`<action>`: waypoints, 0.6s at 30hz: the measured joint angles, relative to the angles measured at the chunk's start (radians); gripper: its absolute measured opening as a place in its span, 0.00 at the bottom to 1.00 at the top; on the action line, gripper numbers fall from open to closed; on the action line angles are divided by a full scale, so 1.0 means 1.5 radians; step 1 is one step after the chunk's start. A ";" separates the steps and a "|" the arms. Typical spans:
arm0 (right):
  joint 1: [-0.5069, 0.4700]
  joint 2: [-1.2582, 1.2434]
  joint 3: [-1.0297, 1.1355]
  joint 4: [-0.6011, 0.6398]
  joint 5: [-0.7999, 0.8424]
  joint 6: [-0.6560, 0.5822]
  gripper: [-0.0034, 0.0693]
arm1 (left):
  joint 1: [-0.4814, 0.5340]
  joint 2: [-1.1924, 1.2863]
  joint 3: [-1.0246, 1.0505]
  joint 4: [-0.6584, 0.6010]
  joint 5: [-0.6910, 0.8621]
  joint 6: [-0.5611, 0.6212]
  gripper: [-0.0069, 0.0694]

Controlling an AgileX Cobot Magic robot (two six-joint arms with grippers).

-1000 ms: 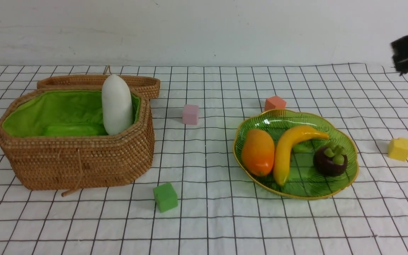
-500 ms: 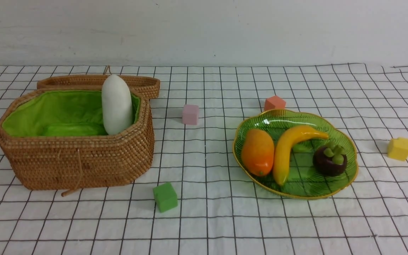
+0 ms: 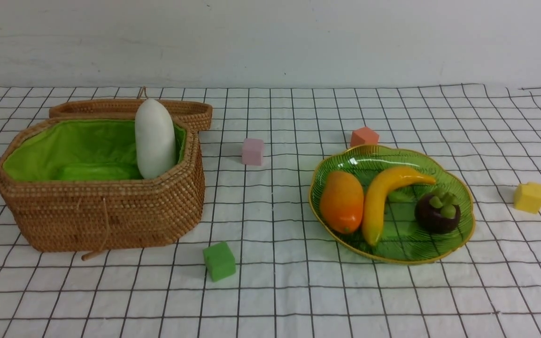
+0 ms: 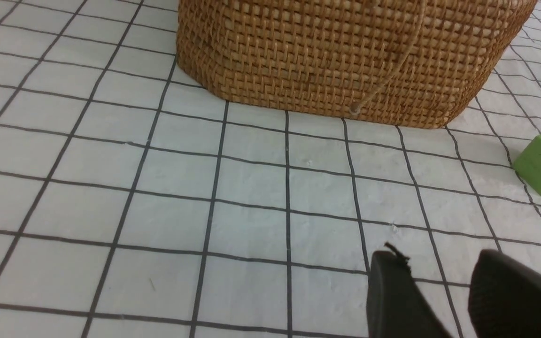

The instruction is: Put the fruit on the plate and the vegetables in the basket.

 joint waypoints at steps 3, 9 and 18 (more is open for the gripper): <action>0.000 0.000 0.000 0.000 0.000 0.000 0.10 | 0.000 0.000 0.000 0.000 0.000 0.000 0.40; 0.000 0.000 0.000 0.000 -0.001 0.000 0.11 | 0.000 0.000 0.000 0.000 0.000 0.000 0.40; 0.000 0.000 0.000 0.000 -0.001 0.000 0.13 | 0.000 0.000 0.000 0.000 0.000 0.000 0.40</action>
